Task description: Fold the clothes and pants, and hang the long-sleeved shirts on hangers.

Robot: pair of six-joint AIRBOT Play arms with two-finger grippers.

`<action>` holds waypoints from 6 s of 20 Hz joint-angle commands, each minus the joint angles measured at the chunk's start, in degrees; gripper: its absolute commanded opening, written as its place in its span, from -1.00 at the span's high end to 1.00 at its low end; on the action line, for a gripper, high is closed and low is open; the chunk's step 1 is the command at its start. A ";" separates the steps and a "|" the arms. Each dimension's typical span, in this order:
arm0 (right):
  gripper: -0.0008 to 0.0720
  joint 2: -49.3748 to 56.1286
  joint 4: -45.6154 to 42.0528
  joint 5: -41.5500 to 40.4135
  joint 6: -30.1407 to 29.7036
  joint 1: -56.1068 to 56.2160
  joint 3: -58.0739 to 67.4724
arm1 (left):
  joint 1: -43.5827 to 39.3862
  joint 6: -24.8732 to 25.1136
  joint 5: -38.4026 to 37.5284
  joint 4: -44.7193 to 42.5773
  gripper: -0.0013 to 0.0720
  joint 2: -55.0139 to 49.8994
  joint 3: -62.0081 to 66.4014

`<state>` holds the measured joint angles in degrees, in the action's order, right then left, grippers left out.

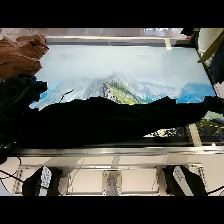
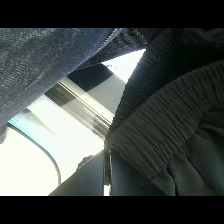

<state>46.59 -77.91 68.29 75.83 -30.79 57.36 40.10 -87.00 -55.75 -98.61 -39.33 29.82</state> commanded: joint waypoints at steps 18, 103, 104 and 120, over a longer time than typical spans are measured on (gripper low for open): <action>-0.53 29.59 -0.13 -24.94 7.78 -0.31 0.68 | 0.04 -3.67 -0.79 -1.25 0.90 0.04 0.00; 0.02 37.33 25.11 16.33 -1.36 -5.20 25.53 | 20.44 10.08 -9.99 34.97 -0.19 -15.23 19.21; 0.02 37.33 25.09 16.22 -1.40 -5.20 25.53 | 23.56 10.08 -12.83 35.12 -0.19 -14.47 19.21; 0.02 37.33 23.52 15.30 -2.40 -5.20 25.53 | 14.14 8.98 -0.85 55.80 -0.19 -31.54 11.06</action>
<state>83.94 -54.35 83.24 73.49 -36.03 82.83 57.10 -77.89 -58.94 -44.91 -67.00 41.04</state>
